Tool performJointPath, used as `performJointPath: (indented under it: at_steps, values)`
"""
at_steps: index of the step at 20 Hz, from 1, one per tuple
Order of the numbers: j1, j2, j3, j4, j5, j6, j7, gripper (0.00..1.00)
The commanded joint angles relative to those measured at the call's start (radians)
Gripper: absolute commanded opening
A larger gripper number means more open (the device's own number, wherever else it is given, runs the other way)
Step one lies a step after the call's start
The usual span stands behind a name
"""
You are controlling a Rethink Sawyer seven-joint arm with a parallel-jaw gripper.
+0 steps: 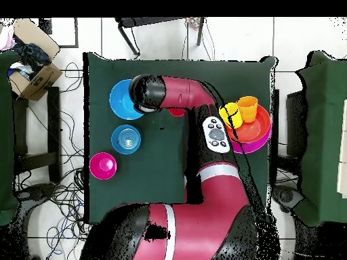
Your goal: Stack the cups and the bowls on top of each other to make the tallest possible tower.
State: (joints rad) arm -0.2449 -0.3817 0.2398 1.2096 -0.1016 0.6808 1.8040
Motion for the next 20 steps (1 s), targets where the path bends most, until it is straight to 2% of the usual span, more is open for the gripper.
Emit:
performJointPath:
  at_steps: [1,20]
  values:
    - [-0.02,0.035,0.006,0.079,-0.026,-0.046,0.062,1.0]
    - [-0.057,0.086,0.057,0.078,-0.034,-0.141,0.011,1.0]
